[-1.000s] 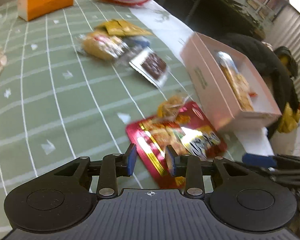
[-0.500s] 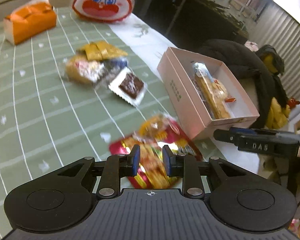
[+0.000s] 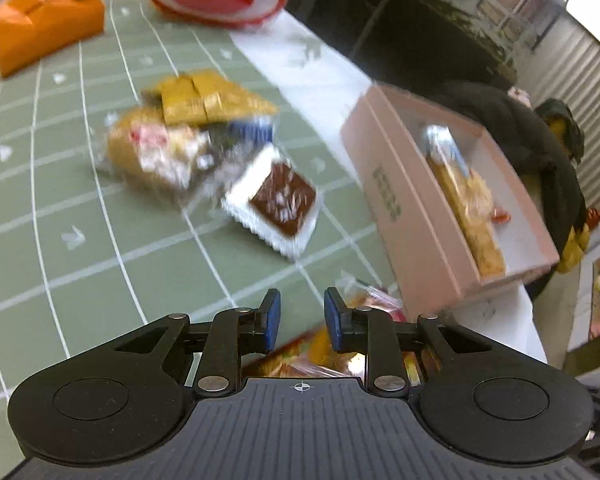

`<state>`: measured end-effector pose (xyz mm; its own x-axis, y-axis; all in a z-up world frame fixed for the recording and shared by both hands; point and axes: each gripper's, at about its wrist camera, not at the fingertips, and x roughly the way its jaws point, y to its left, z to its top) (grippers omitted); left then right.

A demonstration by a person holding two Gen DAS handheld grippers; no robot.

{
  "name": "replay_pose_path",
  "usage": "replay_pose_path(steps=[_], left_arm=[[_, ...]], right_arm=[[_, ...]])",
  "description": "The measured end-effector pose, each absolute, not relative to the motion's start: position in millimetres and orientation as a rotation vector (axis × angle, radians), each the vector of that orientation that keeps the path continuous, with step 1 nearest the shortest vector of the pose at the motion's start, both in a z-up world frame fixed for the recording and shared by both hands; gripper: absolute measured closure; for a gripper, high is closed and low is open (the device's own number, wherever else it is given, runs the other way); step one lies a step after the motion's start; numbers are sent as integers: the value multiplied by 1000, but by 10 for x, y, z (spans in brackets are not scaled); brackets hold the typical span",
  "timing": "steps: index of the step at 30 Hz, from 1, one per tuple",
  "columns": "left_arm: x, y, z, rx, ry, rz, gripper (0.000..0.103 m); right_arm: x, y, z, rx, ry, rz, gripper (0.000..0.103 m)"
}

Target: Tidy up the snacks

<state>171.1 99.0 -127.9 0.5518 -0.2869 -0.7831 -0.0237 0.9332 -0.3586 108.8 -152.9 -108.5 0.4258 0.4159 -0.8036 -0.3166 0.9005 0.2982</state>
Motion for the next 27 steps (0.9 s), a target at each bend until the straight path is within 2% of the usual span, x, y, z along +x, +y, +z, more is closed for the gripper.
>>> replay_pose_path(steps=[6, 11, 17, 23, 27], left_arm=[[1370, 758, -1294, -386, 1054, -254, 75], [1227, 645, -1317, -469, 1068, -292, 75], [1113, 617, -1047, -471, 995, -297, 75], [918, 232, -940, -237, 1036, -318, 75], [795, 87, -973, -189, 1031, -268, 75]], right_arm=[[984, -1707, -1063, 229, 1020, 415, 46], [914, -1663, -1141, 138, 1019, 399, 45], [898, -1592, -1149, 58, 1003, 389, 45], [830, -1551, -1127, -27, 929, 378, 45], [847, -1811, -1114, 1, 925, 308, 45]])
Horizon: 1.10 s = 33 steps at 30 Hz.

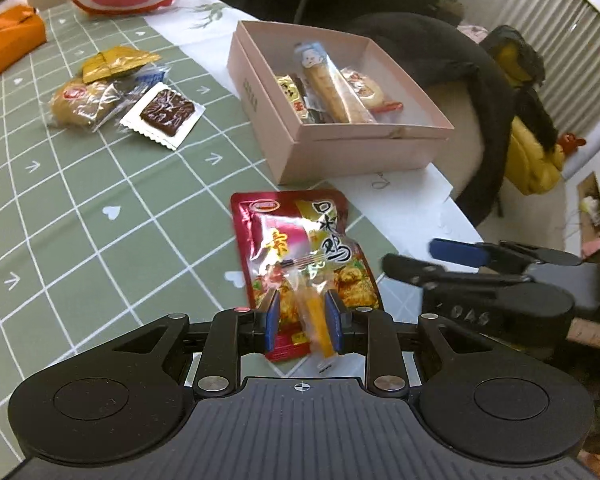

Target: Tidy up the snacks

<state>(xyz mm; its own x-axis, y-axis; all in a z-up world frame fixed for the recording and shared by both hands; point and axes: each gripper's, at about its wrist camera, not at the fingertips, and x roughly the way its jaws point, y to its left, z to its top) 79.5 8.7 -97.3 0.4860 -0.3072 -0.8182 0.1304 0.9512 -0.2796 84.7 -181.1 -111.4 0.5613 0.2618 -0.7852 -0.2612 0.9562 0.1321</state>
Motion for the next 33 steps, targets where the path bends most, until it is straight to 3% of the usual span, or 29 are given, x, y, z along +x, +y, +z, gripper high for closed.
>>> replay_pose_path(steps=[6, 8, 16, 28, 33], left_arm=[[814, -209, -1120, -70, 1086, -268, 71], [814, -232, -1156, -56, 1082, -271, 63], [788, 59, -1169, -211, 1066, -272, 77], [852, 640, -1225, -368, 1036, -121, 78], [945, 574, -1283, -371, 1051, -181, 78]], right_arm=[[842, -2015, -1105, 24, 926, 246, 45], [811, -2012, -1118, 19, 933, 243, 45], [713, -1984, -1141, 24, 945, 248, 45], [729, -1614, -1139, -26, 955, 395, 43], [823, -1717, -1109, 174, 1005, 480, 45]])
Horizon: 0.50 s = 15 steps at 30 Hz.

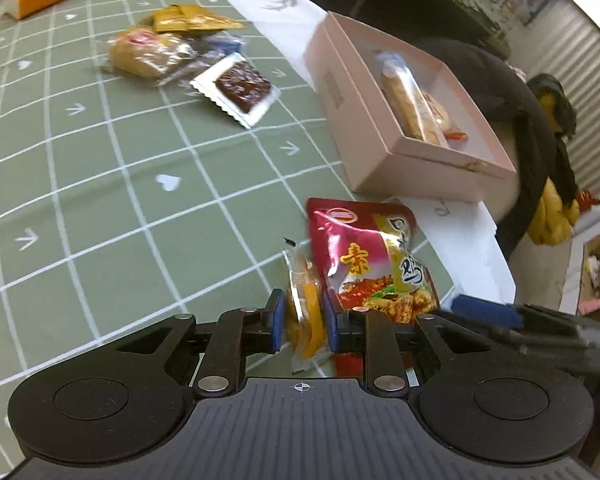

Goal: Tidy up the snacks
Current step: 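Grasp the red spicy-chicken bag with the right tool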

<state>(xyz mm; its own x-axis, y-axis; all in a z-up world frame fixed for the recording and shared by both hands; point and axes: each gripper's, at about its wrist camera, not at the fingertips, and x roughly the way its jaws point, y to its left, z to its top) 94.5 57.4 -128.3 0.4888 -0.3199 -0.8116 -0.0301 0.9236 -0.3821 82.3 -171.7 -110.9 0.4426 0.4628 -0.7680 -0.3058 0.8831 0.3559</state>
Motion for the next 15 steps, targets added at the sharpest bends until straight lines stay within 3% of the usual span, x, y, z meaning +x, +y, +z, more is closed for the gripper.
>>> replay_pose_path(steps=[1, 3, 4, 15], left_arm=[[957, 557, -1291, -371, 1052, -186, 78], [979, 541, -1299, -381, 1054, -194, 78], [984, 541, -1302, -383, 1054, -197, 78], [1048, 467, -1319, -385, 1049, -233, 78]], right_arm=[[871, -1746, -1115, 221, 1018, 481, 47], [981, -1783, -1147, 300, 1037, 468, 63], [1021, -1792, -1162, 315, 1041, 459, 64], [1201, -1853, -1287, 374, 1069, 423, 63]])
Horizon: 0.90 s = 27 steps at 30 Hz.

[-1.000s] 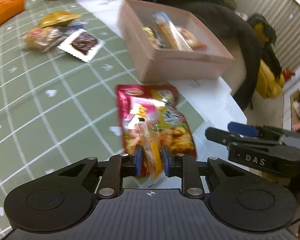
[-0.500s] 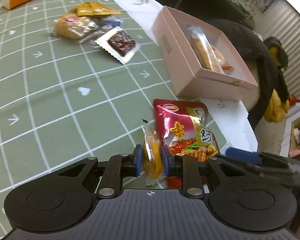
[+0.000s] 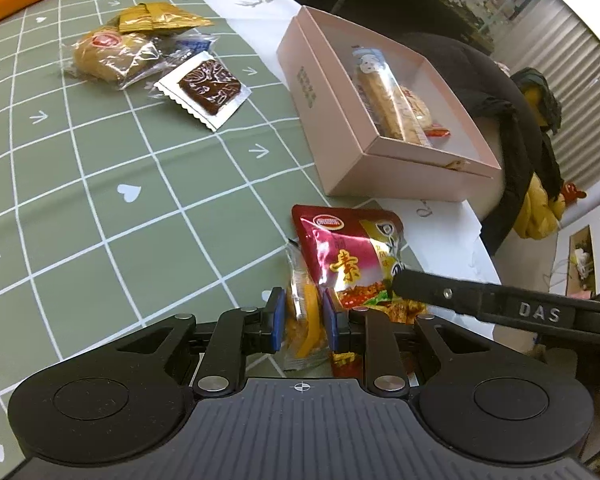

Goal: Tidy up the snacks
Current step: 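Grasp the red spicy-chicken bag with the right tool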

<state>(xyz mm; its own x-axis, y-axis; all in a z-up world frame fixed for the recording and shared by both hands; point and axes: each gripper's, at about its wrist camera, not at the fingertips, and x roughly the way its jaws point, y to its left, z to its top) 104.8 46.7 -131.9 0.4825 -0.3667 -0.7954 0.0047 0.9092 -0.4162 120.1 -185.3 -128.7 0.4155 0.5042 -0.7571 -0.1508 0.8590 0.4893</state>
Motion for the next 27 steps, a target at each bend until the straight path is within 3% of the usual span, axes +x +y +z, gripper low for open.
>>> replay_pose_path(steps=[12, 15, 24, 27], left_arm=[[1070, 364, -1316, -380, 1071, -260, 77], [1062, 316, -1325, -373, 1077, -271, 81], [1049, 307, -1328, -367, 1077, -264, 80], [1053, 259, -1309, -333, 1079, -263, 80]], right_arm=[[980, -1997, -841, 503, 1009, 583, 63], [985, -1914, -761, 492, 1001, 617, 63], [1216, -1845, -1335, 518, 1150, 481, 63], [1239, -1894, -1376, 534, 1157, 488, 72]])
